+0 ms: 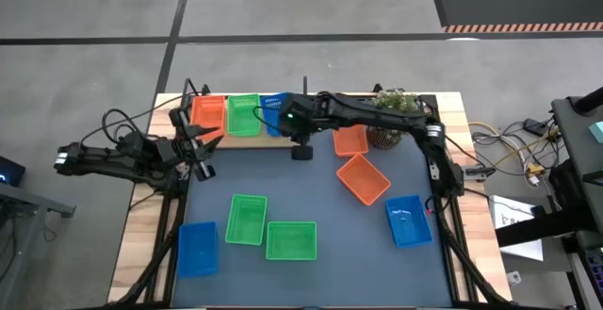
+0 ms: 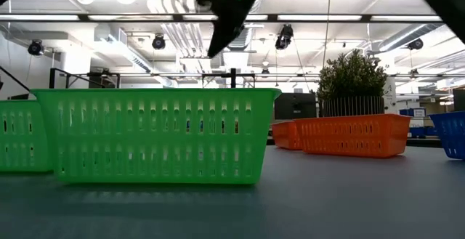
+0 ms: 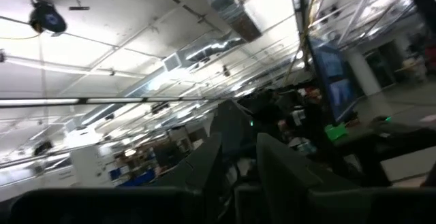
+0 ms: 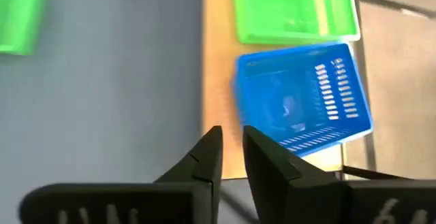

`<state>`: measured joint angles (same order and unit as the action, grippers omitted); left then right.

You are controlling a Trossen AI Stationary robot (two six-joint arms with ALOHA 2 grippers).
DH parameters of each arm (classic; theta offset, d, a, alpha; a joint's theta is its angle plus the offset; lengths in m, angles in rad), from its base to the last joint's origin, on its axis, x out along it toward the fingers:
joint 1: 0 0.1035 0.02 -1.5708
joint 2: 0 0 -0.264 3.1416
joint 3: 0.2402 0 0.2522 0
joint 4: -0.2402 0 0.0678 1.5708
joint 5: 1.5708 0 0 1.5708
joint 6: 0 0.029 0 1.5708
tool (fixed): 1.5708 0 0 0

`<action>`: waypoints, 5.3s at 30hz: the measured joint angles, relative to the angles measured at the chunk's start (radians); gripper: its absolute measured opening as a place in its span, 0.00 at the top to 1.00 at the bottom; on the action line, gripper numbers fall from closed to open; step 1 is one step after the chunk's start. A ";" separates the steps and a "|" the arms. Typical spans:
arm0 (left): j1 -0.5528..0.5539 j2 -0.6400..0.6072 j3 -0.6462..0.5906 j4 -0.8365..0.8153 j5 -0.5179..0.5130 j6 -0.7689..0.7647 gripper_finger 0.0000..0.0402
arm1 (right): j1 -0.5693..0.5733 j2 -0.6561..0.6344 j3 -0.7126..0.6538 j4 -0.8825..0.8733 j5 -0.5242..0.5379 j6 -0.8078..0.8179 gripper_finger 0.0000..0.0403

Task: Stack baskets on shelf by color
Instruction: Put the middle blue bin on the shelf, then stack the top green bin on top of the green bin on the shelf

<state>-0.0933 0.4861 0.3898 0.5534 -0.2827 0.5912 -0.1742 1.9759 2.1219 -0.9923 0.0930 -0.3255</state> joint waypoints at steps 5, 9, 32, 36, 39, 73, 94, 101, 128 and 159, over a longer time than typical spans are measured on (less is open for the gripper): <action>0.000 0.122 0.039 0.083 0.021 -0.008 0.81 | 0.084 -0.191 -0.216 0.092 -0.017 0.033 0.97; 0.002 0.242 0.095 0.076 0.021 -0.008 0.81 | 0.149 -0.347 -0.444 0.226 -0.014 0.079 0.98; 0.227 0.725 0.538 -0.760 -0.013 -0.307 0.82 | 0.301 -0.946 -1.315 0.872 0.038 -0.016 0.98; 0.371 0.804 0.676 -1.026 -0.010 -0.301 0.88 | 0.301 -0.986 -1.334 0.871 0.038 -0.049 0.98; 0.483 0.886 0.763 -1.147 0.025 -0.268 0.96 | 0.301 -1.001 -1.335 0.868 0.038 -0.065 0.98; 0.710 1.413 1.108 -0.998 0.073 0.003 1.00 | 0.301 -1.012 -1.335 0.788 0.038 -0.021 0.98; 0.725 1.356 1.056 -1.048 0.107 0.048 1.00 | 0.301 -1.011 -1.337 0.786 0.038 -0.013 0.98; 0.724 1.416 1.056 -0.956 0.105 0.047 1.00 | 0.301 -1.011 -1.338 0.784 0.038 -0.008 0.98; 0.618 1.293 1.035 -1.306 0.197 -0.043 1.00 | 0.301 -1.011 -1.339 0.761 0.038 -0.011 0.98; 0.569 1.199 1.049 -1.620 0.084 -0.026 1.00 | 0.300 -1.011 -1.339 0.761 0.038 -0.006 0.98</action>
<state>0.4755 1.6848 1.4393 -1.0664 -0.1992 0.5657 0.1261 0.9649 0.7830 -0.2317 0.1310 -0.3313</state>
